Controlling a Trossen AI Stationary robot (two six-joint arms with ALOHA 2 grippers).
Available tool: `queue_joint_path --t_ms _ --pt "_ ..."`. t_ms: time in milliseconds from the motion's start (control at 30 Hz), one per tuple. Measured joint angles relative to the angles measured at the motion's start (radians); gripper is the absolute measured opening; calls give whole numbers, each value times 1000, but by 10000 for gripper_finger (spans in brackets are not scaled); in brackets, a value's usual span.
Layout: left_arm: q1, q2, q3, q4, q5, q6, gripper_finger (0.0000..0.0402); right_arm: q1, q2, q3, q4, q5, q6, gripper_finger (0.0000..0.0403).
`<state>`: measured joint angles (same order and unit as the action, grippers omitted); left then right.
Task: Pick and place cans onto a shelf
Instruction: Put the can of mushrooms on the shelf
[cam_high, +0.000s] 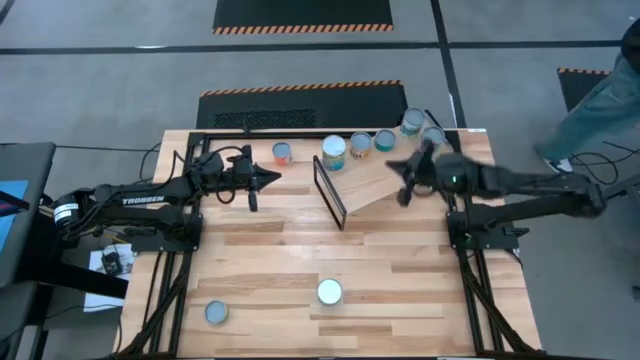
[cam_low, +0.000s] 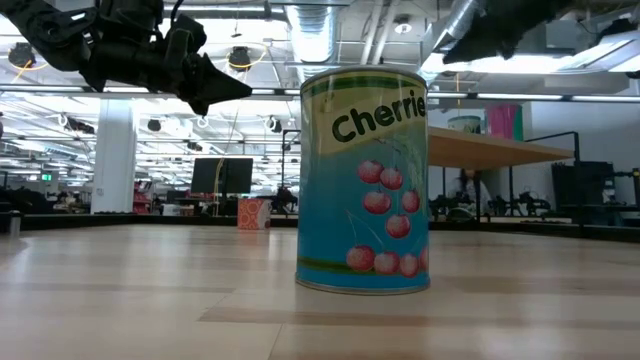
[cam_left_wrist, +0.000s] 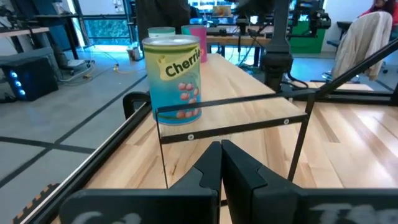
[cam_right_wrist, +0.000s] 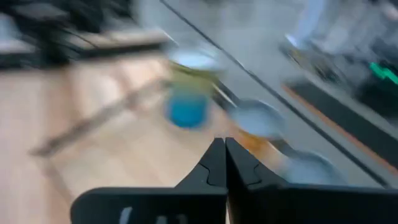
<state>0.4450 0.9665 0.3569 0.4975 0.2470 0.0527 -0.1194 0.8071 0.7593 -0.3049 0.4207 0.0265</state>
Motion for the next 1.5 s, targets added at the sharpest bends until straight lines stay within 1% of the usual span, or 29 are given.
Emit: queue_joint_path --t_ms 67,133,200,300,400,467,567,667,733,867,1000,1100,1200,1300,1400,1500 --pt "0 0 0 -14 0 8 0 64 -12 -105 176 -12 -30 10" --pt "-5 0 0 -34 4 10 0 120 -7 -192 316 -13 -49 13" --pt "-18 0 11 -89 24 12 0 169 9 -266 456 -10 -62 13" --pt "-65 -9 47 -232 66 33 0 226 50 -362 656 -3 -81 7" --pt "-157 -20 91 -415 47 56 0 267 93 -430 815 -2 -111 4" --pt "-225 -24 136 -556 15 47 0 284 113 -461 873 -1 -131 6" --pt "-340 -24 205 -782 -60 -9 0 294 131 -482 908 0 -136 13" --pt "-458 -24 268 -955 -117 -106 0 294 130 -491 924 1 -149 15" --pt "-526 -24 303 -1039 -133 -193 0 294 126 -497 925 0 -152 12" --pt "-655 -24 337 -1148 -130 -434 8 294 130 -508 933 0 -165 8" --pt "-808 -24 340 -1218 -126 -638 20 285 130 -524 931 -2 -165 14" --pt "-919 -21 340 -1248 -169 -765 30 273 130 -525 933 -2 -160 17" --pt "-1008 -6 341 -1252 -194 -878 42 267 130 -525 916 -3 -159 14" --pt "-1072 29 341 -1257 -190 -991 58 267 130 -526 892 -3 -158 11" --pt "-1119 83 341 -1263 -152 -1057 79 267 130 -526 889 -3 -158 11" --pt "-1158 145 341 -1258 -101 -1068 101 267 130 -526 889 -3 -158 16"
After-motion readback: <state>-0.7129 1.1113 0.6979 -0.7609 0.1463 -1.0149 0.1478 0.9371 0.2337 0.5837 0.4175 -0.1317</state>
